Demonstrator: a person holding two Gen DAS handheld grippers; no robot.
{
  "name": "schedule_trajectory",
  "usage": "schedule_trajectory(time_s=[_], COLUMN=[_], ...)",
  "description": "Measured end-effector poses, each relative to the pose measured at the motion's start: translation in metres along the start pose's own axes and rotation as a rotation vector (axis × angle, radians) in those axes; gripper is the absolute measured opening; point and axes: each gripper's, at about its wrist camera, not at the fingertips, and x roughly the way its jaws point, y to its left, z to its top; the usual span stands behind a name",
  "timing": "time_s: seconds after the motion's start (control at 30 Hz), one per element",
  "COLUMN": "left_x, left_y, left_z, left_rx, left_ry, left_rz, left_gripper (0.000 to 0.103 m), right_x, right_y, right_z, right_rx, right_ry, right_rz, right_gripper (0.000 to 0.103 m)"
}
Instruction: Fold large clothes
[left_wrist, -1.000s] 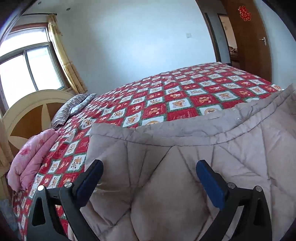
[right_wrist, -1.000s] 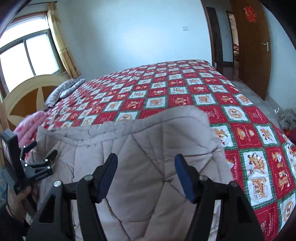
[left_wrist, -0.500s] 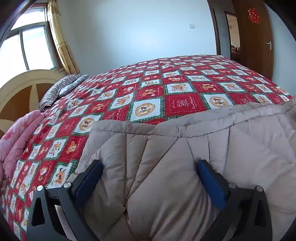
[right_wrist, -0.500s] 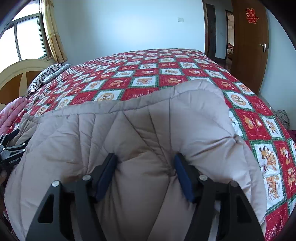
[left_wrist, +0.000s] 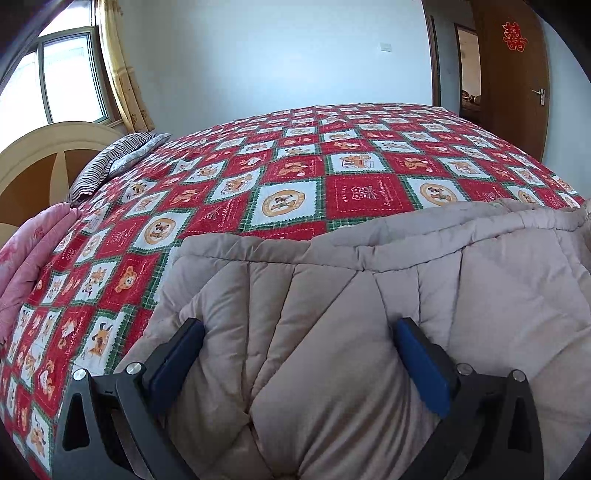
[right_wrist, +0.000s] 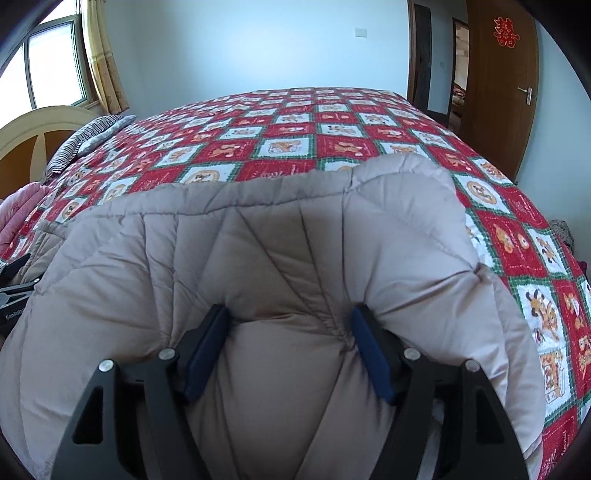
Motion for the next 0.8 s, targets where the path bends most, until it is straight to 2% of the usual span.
schedule_trajectory(time_s=[0.53, 0.63, 0.7, 0.8], left_x=[0.002, -0.003, -0.023, -0.087], left_y=[-0.002, -0.001, 0.006, 0.029], left_z=[-0.004, -0.001, -0.002, -0.017], left_rx=[0.011, 0.027, 0.016, -0.027], left_ry=[-0.004, 0.042, 0.055, -0.051], left_rz=[0.020, 0.022, 0.022, 0.038], left_gripper=[0.102, 0.102, 0.102, 0.102], right_x=[0.004, 0.005, 0.006, 0.001], right_y=[0.007, 0.009, 0.012, 0.015], right_z=[-0.008, -0.008, -0.008, -0.004], right_rx=[-0.025, -0.039, -0.055, -0.076], right_ry=[-0.012, 0.000, 0.013, 0.048], right_rz=[-0.053, -0.069, -0.088, -0.109], right_gripper=[0.072, 0.072, 0.072, 0.073])
